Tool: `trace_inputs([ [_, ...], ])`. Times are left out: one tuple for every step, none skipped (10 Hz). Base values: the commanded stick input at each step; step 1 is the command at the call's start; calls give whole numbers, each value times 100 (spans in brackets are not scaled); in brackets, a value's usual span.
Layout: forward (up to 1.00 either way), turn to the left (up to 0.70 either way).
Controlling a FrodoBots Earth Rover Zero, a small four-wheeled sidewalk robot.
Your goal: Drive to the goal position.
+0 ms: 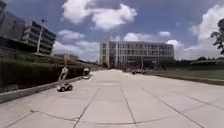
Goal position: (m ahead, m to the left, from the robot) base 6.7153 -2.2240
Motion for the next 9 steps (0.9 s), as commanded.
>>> trace_inputs([
  [50,0],
  [50,0],
  [50,0],
  [50,0],
  [50,0],
  [50,0],
  [50,0],
  [50,0],
  [50,0],
])
